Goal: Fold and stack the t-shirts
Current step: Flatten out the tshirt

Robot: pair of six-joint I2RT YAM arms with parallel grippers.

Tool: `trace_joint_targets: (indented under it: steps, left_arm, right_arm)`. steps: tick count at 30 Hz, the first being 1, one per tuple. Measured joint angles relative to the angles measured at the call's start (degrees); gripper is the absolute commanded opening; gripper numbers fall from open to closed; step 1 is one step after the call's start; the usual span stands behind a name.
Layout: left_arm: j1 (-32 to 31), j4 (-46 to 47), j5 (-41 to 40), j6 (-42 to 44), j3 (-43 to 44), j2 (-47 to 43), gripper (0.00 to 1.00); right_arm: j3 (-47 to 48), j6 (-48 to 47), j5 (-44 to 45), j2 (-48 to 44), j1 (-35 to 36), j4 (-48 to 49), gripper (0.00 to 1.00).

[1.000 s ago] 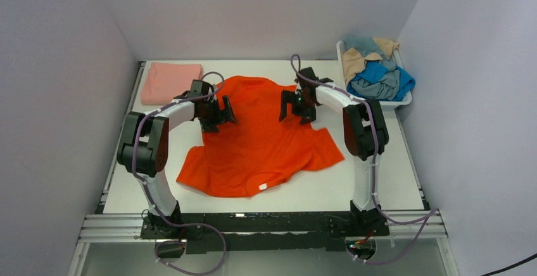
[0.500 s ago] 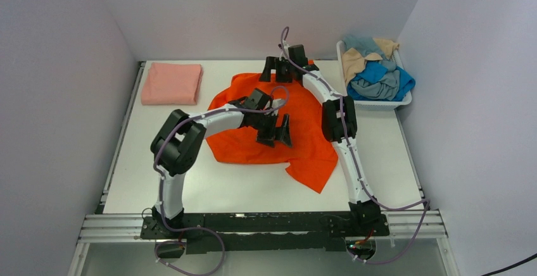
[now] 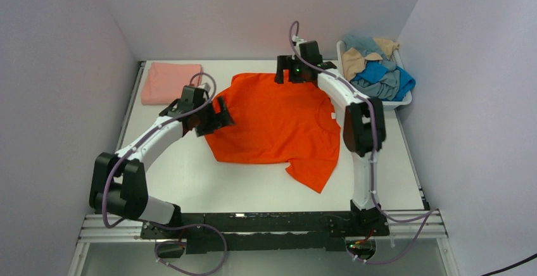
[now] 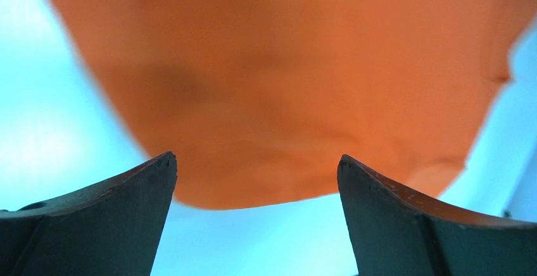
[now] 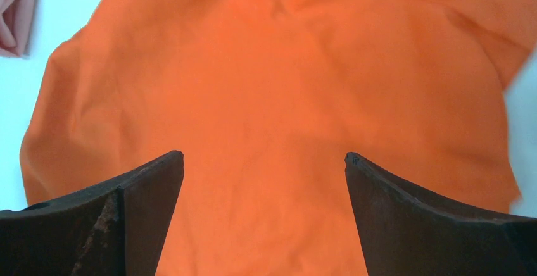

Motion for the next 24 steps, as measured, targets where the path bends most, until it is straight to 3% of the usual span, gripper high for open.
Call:
trace_joint_targets:
  steps: [4,10,15,21,24]
  left_arm:
    - [2.64,-1.99,-2.73,-2.1,-3.19,2.25,0.87]
    - [2.93,-1.03,-2.97,-3.69,-0.17,11.87,0.55]
    - [2.84,0.52,-3.13,-4.66,4.31,17.09,0.03]
    - [1.27,-1.68,-6.08,-4.85,6.03,17.66,0.0]
    - [-2.05,-9.07,-11.39,-4.98,11.39,17.73,0.0]
  right_arm:
    - [-13.53,2.54,2.01,-9.62,-0.22,-0.68,1.0]
    - [-28.15,4.46,1.6,-12.31,0.79,-5.03,1.0]
    - [-31.17,5.42,2.08,-12.33,1.4,-8.72,1.0]
    - [-31.43,5.55,3.41,-12.35,1.36,-8.72,1.0]
    - [-32.06,5.57,4.7,-12.68,1.36,-8.9,1.0]
